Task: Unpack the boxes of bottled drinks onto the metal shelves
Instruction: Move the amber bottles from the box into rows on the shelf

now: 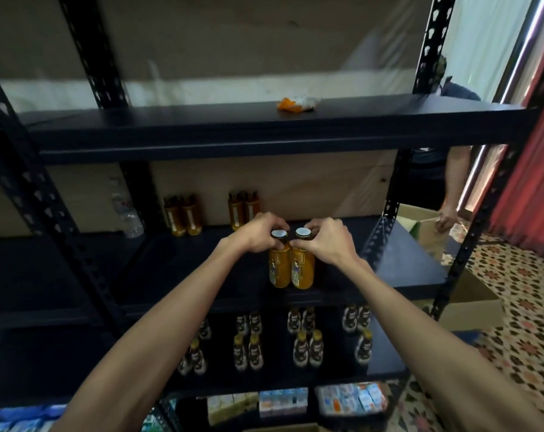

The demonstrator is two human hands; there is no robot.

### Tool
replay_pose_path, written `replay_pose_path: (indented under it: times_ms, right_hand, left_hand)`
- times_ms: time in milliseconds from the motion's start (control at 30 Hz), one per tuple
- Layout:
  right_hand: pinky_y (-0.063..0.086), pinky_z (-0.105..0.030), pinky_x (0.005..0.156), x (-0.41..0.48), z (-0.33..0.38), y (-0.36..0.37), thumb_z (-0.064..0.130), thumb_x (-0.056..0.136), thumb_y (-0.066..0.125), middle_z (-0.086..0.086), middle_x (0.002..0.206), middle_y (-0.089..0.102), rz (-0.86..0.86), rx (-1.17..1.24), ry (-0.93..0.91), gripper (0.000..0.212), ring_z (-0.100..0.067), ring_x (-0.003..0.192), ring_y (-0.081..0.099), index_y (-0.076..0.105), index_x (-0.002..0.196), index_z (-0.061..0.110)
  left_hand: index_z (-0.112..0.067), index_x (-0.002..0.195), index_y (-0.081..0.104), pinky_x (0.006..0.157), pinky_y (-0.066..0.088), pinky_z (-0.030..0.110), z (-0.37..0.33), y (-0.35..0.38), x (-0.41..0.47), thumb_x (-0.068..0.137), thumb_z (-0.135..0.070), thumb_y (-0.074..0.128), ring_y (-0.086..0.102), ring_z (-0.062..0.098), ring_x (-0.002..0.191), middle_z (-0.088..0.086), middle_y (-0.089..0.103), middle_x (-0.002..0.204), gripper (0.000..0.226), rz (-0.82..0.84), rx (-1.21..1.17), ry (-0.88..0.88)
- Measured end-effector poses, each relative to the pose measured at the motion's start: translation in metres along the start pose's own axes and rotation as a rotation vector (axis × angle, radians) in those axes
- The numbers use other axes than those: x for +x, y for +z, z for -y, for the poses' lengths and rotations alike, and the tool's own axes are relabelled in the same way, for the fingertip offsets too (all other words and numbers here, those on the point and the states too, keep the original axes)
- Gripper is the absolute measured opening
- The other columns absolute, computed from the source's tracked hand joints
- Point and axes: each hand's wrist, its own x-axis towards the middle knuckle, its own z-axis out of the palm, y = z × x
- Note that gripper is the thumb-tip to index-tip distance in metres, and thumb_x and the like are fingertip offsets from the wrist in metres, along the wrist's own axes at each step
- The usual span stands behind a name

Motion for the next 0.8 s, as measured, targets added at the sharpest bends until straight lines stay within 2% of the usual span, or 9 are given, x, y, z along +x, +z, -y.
replay_pose_path:
  times_ms: [200, 367, 467, 633, 733, 800]
  right_hand:
    - [0.053, -0.037, 0.093, 0.009, -0.009, 0.015, 0.062, 0.067, 0.082, 0.001, 0.112, 0.075, 0.052, 0.019, 0.061, 0.063, -0.021, 0.107, 0.069, 0.073, 0.117, 0.024]
    - [0.054, -0.032, 0.086, 0.003, -0.019, 0.034, 0.056, 0.073, 0.081, 0.006, 0.109, 0.075, 0.034, 0.084, 0.102, 0.052, -0.018, 0.104, 0.069, 0.070, 0.117, 0.031]
    - [0.056, -0.035, 0.088, 0.004, -0.023, 0.040, 0.053, 0.074, 0.082, 0.007, 0.106, 0.075, 0.056, 0.142, 0.122, 0.050, -0.016, 0.101, 0.070, 0.068, 0.117, 0.033]
    - [0.056, -0.037, 0.087, 0.013, -0.026, 0.041, 0.053, 0.073, 0.084, 0.003, 0.106, 0.073, 0.118, 0.135, 0.139, 0.049, -0.019, 0.101, 0.068, 0.065, 0.113, 0.032]
    - [0.055, -0.037, 0.087, 0.016, -0.026, 0.042, 0.051, 0.075, 0.083, -0.001, 0.110, 0.071, 0.133, 0.127, 0.153, 0.050, -0.023, 0.104, 0.067, 0.063, 0.116, 0.031]
    - [0.055, -0.038, 0.086, 0.017, -0.026, 0.044, 0.052, 0.076, 0.082, -0.003, 0.113, 0.070, 0.138, 0.122, 0.158, 0.051, -0.025, 0.106, 0.066, 0.061, 0.119, 0.032]
  left_hand:
    - [-0.019, 0.132, 0.061, 0.099, 0.050, 0.034, 0.006, 0.017, 0.013, 0.081, -0.016, 0.081, 0.057, 0.020, 0.123, 0.004, 0.060, 0.136, 0.055, 0.007, -0.067, -0.052]
    - [-0.022, 0.134, 0.058, 0.101, 0.049, 0.035, 0.012, 0.026, 0.015, 0.085, -0.020, 0.078, 0.056, 0.018, 0.124, 0.003, 0.059, 0.137, 0.053, -0.007, -0.068, -0.056]
    - [-0.027, 0.139, 0.052, 0.106, 0.046, 0.040, 0.013, 0.022, 0.014, 0.086, -0.022, 0.076, 0.050, 0.019, 0.131, 0.003, 0.053, 0.143, 0.058, 0.042, -0.023, -0.033]
    - [-0.028, 0.137, 0.055, 0.110, 0.043, 0.039, 0.011, 0.013, 0.015, 0.089, -0.010, 0.069, 0.046, 0.020, 0.135, 0.002, 0.051, 0.145, 0.053, 0.082, 0.024, -0.019]
    - [-0.025, 0.136, 0.057, 0.107, 0.045, 0.040, 0.008, 0.017, 0.020, 0.088, -0.024, 0.073, 0.050, 0.023, 0.131, 0.006, 0.049, 0.146, 0.050, 0.058, 0.044, -0.095]
    - [-0.024, 0.137, 0.054, 0.101, 0.049, 0.040, 0.005, 0.018, 0.022, 0.085, -0.040, 0.075, 0.054, 0.025, 0.124, 0.009, 0.048, 0.143, 0.057, 0.013, 0.039, -0.165]
